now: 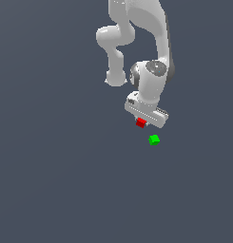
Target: Stack the red cube on top of the green cube.
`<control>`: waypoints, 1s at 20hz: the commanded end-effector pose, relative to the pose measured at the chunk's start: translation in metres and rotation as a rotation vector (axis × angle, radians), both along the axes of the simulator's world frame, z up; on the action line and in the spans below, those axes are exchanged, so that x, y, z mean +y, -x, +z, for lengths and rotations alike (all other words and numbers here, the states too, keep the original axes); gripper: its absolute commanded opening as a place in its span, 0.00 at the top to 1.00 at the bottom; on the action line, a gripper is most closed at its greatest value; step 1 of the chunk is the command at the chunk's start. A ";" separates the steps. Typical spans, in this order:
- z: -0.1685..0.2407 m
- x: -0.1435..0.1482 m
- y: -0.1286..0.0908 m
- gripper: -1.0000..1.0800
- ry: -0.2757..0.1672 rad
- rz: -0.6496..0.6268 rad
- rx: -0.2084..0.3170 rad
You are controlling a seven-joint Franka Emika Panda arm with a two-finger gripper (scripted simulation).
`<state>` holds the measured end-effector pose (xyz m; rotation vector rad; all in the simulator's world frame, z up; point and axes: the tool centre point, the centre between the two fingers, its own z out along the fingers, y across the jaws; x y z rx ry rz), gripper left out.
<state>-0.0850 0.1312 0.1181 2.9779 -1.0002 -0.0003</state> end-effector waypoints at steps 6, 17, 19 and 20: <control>-0.015 0.020 -0.012 1.00 -0.001 0.001 0.000; -0.051 0.065 -0.043 1.00 -0.001 0.001 0.000; -0.054 0.069 -0.046 1.00 -0.001 0.001 0.000; -0.056 0.071 -0.047 1.00 -0.001 0.001 0.000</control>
